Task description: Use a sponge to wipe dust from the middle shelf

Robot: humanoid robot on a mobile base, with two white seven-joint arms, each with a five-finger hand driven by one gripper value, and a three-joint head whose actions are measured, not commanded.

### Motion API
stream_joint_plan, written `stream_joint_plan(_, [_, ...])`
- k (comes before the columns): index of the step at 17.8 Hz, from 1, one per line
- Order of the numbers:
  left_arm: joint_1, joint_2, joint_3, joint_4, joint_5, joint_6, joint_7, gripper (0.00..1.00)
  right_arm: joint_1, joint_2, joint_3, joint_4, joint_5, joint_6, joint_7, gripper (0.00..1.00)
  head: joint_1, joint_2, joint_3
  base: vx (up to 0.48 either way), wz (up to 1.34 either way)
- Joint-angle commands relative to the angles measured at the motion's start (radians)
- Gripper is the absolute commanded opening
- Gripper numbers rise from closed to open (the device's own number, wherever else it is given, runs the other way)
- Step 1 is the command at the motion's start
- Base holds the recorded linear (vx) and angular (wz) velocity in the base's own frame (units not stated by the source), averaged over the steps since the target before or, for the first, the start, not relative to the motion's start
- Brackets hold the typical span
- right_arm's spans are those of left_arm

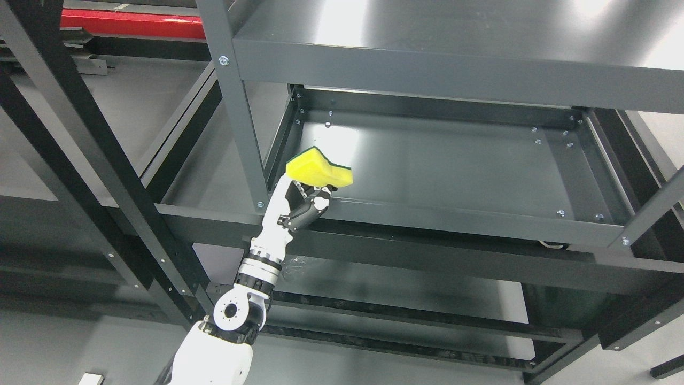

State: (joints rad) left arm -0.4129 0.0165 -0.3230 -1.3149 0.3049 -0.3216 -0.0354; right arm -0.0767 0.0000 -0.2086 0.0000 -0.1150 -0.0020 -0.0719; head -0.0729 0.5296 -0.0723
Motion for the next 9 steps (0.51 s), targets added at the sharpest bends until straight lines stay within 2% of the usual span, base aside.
stream_joint_plan(1, [0.179,0.001,0.052,-0.392,-0.013,0.022,0.014,0.01,-0.001,-0.017,0.000,-0.017,0.000,0.073,0.000,1.00,0.0000,0.000,0.000,0.000,0.00])
stream_joint_plan(2, [0.221,0.001,0.041,-0.444,-0.016,0.022,0.023,0.01,0.000,-0.017,0.000,-0.017,0.000,0.073,0.000,1.00,0.0000,0.000,0.000,0.000,0.00])
stream_joint_plan(4, [0.264,0.001,0.045,-0.463,-0.026,0.021,0.073,0.01,0.000,-0.017,0.000,-0.017,0.000,0.073,0.000,1.00,0.0000,0.000,0.000,0.000,0.00])
stream_joint_plan(5, [0.266,0.001,0.074,-0.463,-0.026,0.021,0.116,0.00,0.000,-0.017,0.000,-0.017,0.000,0.073,0.000,1.00,0.0000,0.000,0.000,0.000,0.00])
stream_joint_plan(9, [0.292,0.001,0.180,-0.463,-0.027,0.021,0.126,0.00,0.000,-0.017,0.000,-0.017,0.000,0.073,0.000,1.00,0.0000,0.000,0.000,0.000,0.00])
